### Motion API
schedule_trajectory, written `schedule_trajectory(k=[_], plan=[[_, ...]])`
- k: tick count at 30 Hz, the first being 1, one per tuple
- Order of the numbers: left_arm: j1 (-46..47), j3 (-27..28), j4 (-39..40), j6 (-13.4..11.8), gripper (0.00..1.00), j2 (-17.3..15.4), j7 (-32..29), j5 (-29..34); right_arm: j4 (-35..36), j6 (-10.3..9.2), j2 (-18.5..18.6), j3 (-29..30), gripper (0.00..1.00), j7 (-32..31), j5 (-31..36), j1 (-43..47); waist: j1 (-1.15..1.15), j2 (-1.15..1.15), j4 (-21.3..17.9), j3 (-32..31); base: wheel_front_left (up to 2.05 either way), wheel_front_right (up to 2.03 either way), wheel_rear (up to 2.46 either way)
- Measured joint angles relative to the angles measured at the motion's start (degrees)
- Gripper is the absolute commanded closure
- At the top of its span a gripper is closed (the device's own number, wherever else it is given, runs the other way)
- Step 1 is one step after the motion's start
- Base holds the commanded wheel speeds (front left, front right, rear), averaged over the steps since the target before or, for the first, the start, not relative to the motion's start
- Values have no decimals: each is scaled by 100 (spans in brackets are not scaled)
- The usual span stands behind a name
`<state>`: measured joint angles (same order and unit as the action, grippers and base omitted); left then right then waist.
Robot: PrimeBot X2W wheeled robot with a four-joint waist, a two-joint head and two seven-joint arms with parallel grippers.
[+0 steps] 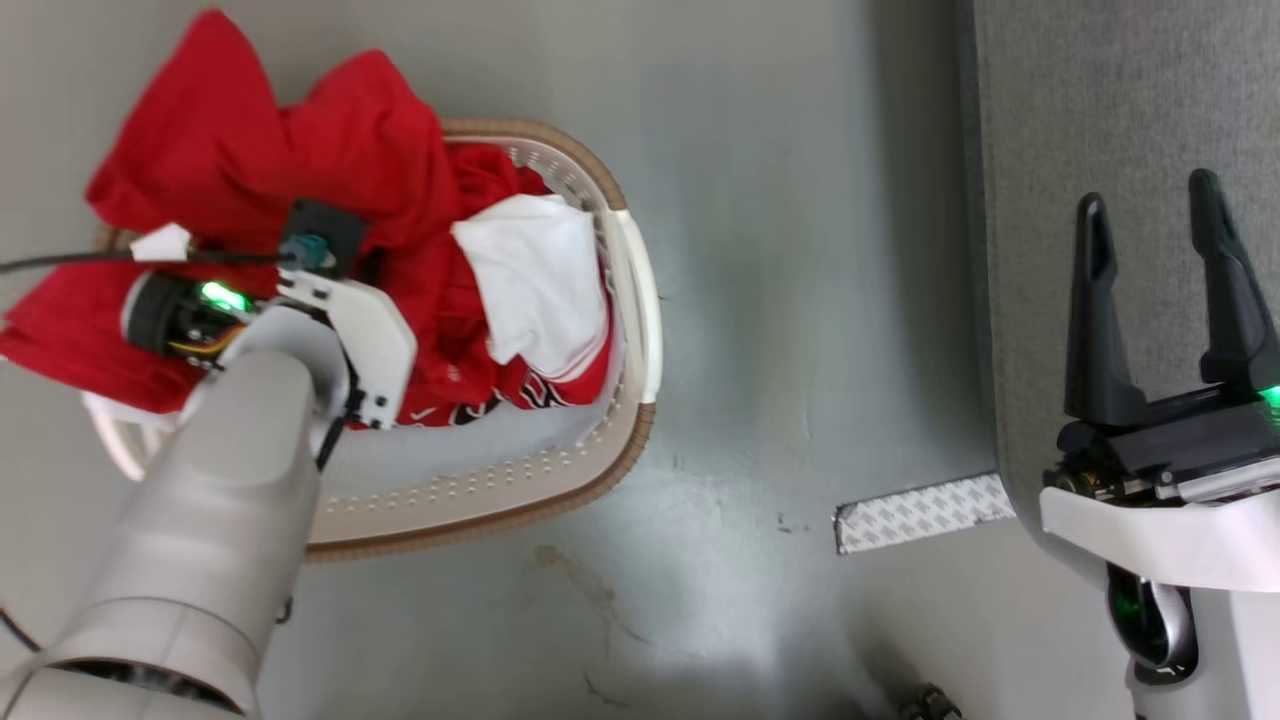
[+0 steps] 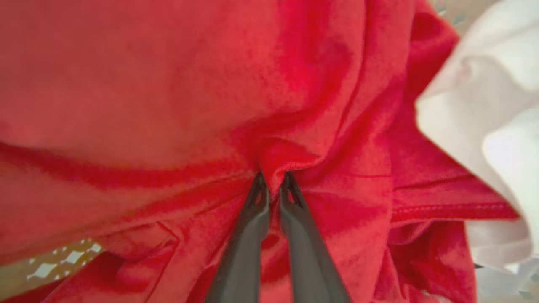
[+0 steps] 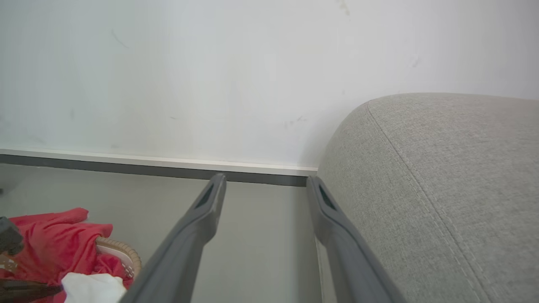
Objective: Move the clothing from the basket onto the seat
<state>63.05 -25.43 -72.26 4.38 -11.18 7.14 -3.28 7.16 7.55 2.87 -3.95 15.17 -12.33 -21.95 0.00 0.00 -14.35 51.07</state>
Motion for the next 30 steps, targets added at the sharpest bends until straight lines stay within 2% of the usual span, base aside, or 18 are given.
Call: schedule_trajectory(k=[6, 14, 19, 30], plan=[[-346, 37, 3, 216, 100, 132, 432, -235, -155, 0, -7, -64, 0, 0, 98, 9, 0, 0, 177, -419, 0, 0, 0], [-1148, 53, 346, 293, 100, 209, 742, -728, -443, 0, -7, 103, 0, 0, 154, 328, -1, 0, 409, -1362, 0, 0, 0], [-1719, -91, 1089, 302, 100, 270, 777, -1202, -602, 0, -4, 245, 0, 1, 177, 672, -2, 0, 556, -2045, 0, 0, 0], [-2700, -240, 2815, 302, 100, -104, 648, -1753, -854, 0, -7, 301, 0, 0, 233, 1308, -3, 1, 830, -3359, 0, 0, 0]])
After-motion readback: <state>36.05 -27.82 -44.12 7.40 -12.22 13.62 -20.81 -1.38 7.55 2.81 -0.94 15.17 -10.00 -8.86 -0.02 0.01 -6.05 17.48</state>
